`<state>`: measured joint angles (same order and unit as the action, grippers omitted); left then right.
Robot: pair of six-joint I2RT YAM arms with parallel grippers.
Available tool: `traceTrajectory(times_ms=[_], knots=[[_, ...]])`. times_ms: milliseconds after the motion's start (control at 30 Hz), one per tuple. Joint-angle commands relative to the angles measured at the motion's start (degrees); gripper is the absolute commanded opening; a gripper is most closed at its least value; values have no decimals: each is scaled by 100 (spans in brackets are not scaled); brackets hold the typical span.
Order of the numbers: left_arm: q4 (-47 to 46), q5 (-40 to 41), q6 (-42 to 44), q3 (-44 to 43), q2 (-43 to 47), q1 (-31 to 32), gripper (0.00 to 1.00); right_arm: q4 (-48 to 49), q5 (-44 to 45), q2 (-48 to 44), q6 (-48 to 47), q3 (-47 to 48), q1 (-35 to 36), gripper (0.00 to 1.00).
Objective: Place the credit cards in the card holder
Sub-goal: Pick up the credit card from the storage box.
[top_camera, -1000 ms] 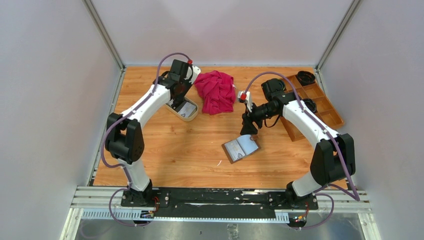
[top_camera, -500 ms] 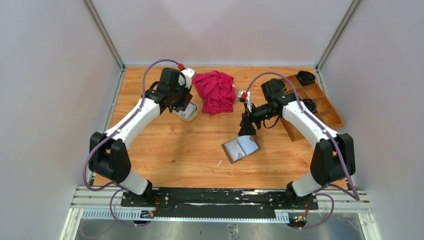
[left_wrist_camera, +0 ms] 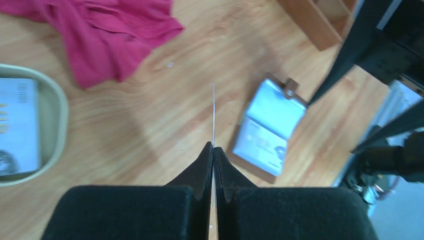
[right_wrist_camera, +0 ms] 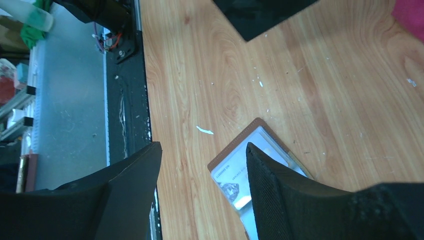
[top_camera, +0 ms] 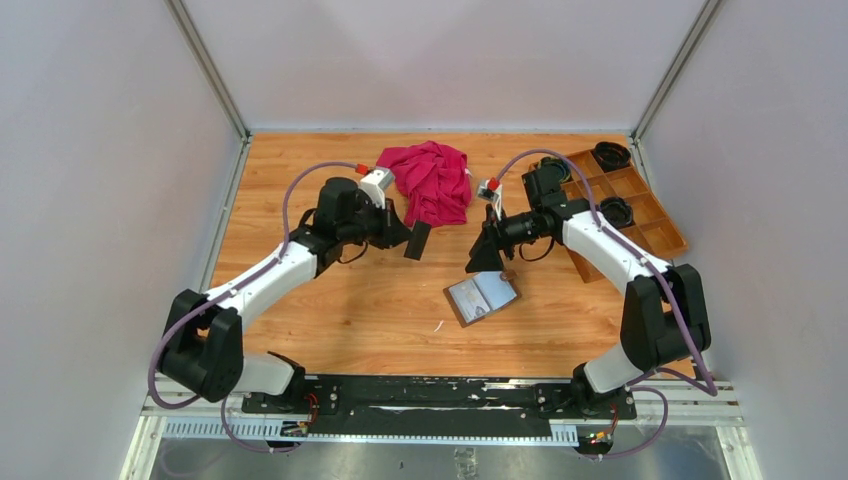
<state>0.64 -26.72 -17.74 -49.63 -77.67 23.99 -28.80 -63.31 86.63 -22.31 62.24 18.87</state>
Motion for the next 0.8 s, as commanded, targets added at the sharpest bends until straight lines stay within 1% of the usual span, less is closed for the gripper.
traceTrajectory(times_ms=[0,167,267,367,533,767], knots=[[-853,-503,-683,224,270,303,0,856,-548,-61,943,-231,-183,67],[-1183,-696,-1100,386,255,567,0,1571,-887,-16,1747,-426,-464,70],[-1493,-831,-1383,493,245,646,0,2025,-1023,-31,2173,-583,-718,73],[-1658,-941,-1603,500,186,738,0,2606,-1227,-54,2808,-775,-878,75],[-1858,-1070,-1824,412,1,941,0,3000,-1328,-39,3129,-862,-878,78],[-2056,-1191,-2020,346,-137,1113,0,3450,-1629,30,3508,-940,-810,76]])
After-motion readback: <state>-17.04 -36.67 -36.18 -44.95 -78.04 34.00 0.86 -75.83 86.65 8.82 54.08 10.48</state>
